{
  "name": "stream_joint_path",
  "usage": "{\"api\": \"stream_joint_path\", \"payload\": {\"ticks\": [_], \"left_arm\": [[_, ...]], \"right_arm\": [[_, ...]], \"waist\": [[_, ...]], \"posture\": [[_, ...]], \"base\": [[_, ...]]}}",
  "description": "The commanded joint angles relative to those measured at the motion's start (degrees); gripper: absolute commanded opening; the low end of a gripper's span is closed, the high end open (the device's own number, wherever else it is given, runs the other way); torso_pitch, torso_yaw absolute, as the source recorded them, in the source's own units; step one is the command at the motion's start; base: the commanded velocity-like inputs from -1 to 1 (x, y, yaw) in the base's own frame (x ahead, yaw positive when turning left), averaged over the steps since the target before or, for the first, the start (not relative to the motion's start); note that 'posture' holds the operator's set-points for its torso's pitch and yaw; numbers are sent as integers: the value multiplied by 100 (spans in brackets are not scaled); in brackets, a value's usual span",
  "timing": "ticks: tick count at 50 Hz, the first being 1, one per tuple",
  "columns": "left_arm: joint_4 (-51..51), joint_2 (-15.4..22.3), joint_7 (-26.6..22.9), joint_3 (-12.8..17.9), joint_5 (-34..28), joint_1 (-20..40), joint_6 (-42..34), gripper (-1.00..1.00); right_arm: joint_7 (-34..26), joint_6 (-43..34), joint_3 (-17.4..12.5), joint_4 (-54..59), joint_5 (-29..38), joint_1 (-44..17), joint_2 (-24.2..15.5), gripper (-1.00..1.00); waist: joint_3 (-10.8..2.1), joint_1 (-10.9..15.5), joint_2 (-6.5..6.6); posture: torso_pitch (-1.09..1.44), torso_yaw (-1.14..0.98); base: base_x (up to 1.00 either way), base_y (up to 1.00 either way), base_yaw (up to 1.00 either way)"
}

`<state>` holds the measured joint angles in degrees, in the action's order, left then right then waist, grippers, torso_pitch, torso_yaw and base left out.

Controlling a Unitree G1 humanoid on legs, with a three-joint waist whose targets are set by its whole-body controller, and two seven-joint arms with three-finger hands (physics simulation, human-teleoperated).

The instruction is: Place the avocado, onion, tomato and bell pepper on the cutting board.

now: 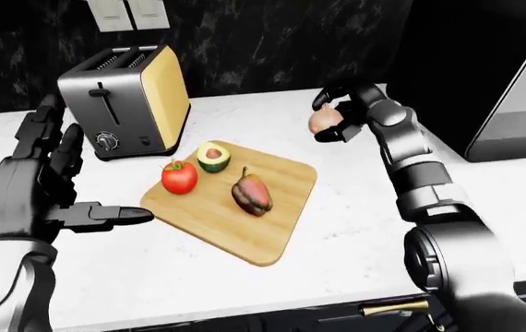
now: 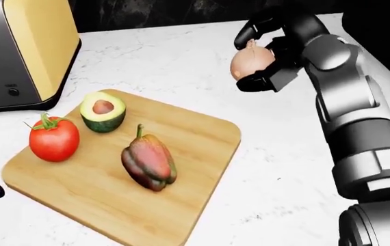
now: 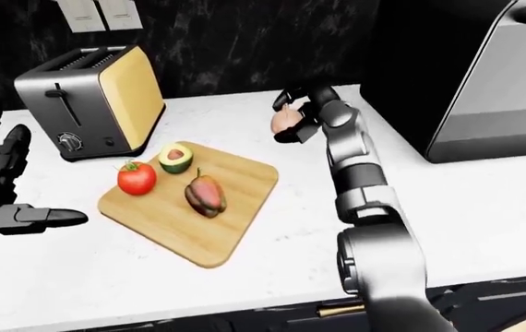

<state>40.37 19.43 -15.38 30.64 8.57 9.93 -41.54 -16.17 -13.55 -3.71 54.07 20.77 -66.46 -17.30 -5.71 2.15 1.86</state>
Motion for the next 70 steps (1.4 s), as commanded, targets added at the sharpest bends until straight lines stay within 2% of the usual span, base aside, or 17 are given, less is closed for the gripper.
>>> {"api": "stream_joint_path", "payload": {"ticks": [1,5,12,18,26,40,54,65,69,70], "left_arm": [[150,74,56,41,-12,109,134,100],[148,91,83,19,-19,137,123,100],[132,63,68,33,-44,77,186,100],[87,19,53,-13,-116,34,276,100],[70,24,6,25,-136,33,289,100],[45,31,67,-72,-185,74,296,100],[28,-16,-25,14,-210,-31,393,100],[46,-11,-39,25,-237,-9,364,100],[43,2,-28,8,-230,25,340,100],[25,0,-25,-7,-245,18,363,100]], "right_arm": [[155,362,-77,-114,-17,-344,-116,-73],[176,529,-44,209,-39,-439,-47,-74],[-124,540,43,344,0,-523,77,-73],[-947,132,136,-169,30,-240,266,-72],[-1553,-136,183,-859,121,79,341,-71],[-1929,-296,186,-1317,199,375,457,-70],[-2295,-258,280,-1559,183,522,666,-65],[-2507,-151,321,-1521,107,479,783,-47],[-2633,-295,321,-1758,75,541,801,-23],[-2662,-294,330,-1752,71,532,806,-5]], "waist": [[-143,0,4],[-143,66,-10],[-168,125,-40],[-171,176,-68],[-180,238,-92],[-218,268,-79],[-239,264,-64],[-257,269,-58],[-254,279,-63],[-255,280,-63]], "posture": [[-16,8],[-16,8],[-16,8],[-16,8],[-16,8],[-16,8],[-16,8],[-16,8],[-16,8],[-16,8]], "base": [[0,0,0],[0,0,0],[0,0,0],[0,0,0],[0,0,0],[0,0,0],[0,0,0],[0,0,0],[0,0,0],[0,0,0]]}}
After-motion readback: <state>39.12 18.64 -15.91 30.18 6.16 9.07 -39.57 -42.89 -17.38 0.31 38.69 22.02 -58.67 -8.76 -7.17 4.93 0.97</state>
